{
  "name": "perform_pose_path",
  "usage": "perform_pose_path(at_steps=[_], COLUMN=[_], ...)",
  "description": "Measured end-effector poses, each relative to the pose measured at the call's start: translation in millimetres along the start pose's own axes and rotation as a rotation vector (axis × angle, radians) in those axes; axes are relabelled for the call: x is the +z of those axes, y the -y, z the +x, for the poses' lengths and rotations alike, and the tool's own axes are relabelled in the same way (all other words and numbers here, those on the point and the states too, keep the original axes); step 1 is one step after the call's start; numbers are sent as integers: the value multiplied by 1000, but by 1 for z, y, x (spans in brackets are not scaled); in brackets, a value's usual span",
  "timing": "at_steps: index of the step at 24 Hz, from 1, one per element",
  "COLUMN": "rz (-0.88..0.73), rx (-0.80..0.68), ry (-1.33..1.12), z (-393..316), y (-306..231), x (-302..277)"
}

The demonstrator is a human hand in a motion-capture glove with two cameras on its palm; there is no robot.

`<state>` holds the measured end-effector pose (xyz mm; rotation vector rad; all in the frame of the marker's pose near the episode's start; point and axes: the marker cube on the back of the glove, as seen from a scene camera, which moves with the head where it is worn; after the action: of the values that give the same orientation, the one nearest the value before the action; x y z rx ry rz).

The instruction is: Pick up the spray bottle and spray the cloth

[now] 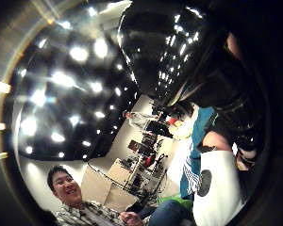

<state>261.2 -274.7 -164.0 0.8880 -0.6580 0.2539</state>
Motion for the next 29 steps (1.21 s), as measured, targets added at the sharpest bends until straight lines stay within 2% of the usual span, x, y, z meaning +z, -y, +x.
perform_pose_path(at_steps=[6,13,29], rz=[110,115,-52], rx=[-11,-53,-179], ry=[-47,-87,-192], z=[1,-6,-63], y=[7,12,4], x=[2,2,29])
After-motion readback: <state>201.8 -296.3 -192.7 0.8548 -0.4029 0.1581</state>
